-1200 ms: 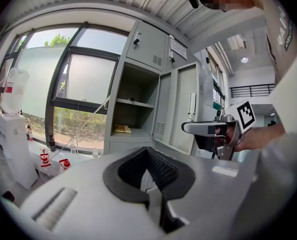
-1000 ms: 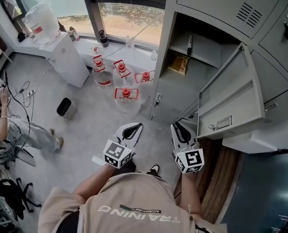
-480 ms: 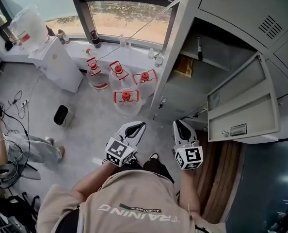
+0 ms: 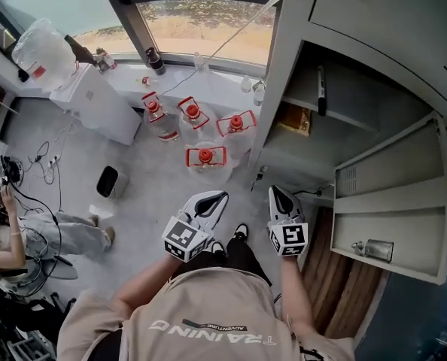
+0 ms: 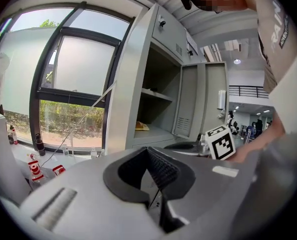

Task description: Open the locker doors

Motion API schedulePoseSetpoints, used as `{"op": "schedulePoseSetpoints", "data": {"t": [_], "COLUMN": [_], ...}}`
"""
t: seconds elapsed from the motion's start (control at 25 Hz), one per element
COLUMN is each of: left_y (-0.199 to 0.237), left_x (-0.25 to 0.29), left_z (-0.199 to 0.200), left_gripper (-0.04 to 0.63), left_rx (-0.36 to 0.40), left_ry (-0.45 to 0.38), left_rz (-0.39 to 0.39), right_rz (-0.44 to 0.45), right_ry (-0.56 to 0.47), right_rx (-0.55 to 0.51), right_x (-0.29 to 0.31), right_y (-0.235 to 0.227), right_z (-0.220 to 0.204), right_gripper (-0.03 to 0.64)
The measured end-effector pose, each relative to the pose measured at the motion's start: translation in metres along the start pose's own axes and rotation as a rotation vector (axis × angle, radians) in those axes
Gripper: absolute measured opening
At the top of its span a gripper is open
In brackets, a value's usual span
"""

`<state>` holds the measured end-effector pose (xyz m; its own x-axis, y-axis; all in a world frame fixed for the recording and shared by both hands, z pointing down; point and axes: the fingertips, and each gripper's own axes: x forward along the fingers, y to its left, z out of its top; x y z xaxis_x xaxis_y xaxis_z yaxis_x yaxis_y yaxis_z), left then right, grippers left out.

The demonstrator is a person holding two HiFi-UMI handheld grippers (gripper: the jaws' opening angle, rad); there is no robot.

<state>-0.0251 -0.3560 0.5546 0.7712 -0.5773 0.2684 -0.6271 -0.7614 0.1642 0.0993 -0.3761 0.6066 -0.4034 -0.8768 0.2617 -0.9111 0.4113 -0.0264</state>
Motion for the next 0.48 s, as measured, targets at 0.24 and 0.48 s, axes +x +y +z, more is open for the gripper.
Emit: {"op": "schedulePoseSetpoints", "data": {"t": [0.24,0.48], "left_y": [0.017,0.032], "left_x": [0.024,0.038], "left_z": [-0.005,-0.036], "left_gripper": [0.006,0.006], "left_rx": [-0.002,0.015], "left_ry": [0.003,0.011], "left_rz": [-0.009,-0.026], "right_rz": [-0.079,-0.143], "right_ry": [0.081,0.102], "right_rx": [0.052,0.093], "right_x": [0.073,0.111], "right_y": [-0.029,-0.04], "right_z": [-0.093,-0.154], "right_gripper": [0.011,0.011]}}
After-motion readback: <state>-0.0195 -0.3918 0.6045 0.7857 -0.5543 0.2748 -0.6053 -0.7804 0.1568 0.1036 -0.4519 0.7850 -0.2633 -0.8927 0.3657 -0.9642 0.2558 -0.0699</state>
